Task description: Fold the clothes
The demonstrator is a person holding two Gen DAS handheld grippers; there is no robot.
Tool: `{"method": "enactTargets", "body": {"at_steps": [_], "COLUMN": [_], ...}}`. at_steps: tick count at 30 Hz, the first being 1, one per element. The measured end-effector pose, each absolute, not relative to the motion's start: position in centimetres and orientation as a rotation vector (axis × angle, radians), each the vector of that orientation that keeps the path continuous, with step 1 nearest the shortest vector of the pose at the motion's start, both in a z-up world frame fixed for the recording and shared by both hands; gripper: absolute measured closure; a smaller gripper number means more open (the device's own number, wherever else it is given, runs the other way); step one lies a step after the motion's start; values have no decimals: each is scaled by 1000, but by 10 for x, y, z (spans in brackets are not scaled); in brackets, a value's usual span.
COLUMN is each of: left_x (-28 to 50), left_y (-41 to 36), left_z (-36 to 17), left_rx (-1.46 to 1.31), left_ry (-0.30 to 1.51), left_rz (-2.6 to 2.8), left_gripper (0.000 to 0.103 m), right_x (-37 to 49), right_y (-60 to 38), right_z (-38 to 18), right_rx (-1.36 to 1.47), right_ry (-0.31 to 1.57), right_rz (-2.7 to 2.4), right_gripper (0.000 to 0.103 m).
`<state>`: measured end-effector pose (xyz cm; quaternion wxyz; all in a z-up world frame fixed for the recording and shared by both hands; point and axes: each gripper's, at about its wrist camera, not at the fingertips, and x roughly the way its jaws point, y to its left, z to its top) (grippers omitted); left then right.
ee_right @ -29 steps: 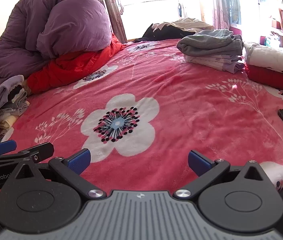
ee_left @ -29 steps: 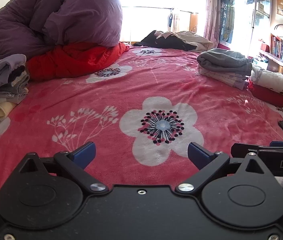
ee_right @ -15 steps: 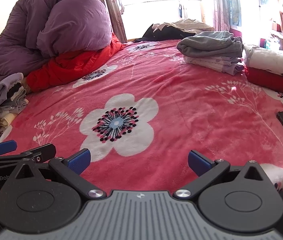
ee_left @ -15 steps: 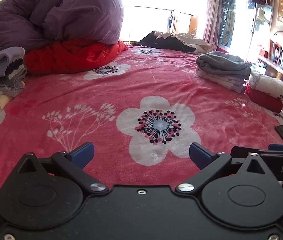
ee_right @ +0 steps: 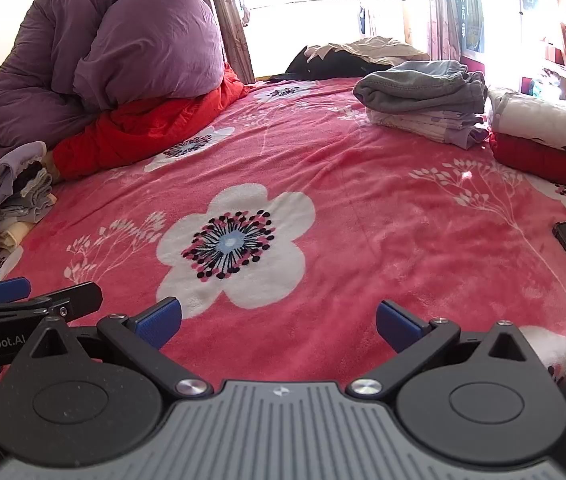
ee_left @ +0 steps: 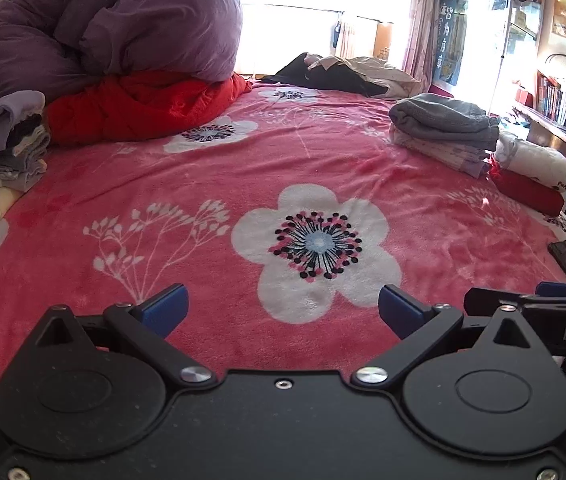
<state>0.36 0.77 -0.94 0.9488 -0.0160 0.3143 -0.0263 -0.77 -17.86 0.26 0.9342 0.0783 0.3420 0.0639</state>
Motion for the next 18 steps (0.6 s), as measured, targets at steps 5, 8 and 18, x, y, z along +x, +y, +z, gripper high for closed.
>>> {"method": "enactTargets", "body": {"at_steps": [5,8,18], "left_x": [2,2,0], "left_y": [9,11,10], "left_z": [-8,-5,-8], "left_rx": [-44,-64,-44], "left_ry": [610,601,597], "left_rz": [-75,-82,-69], "left_gripper": [1,1,1], "right_x": [-9,-8,-7], "right_y": [-178,-178,-177], "right_z": [2,3,1], "right_rx": [157,155,143], "right_ry": [697,696,696], "right_rz": [139,131,133], "right_gripper": [0,0,0]}}
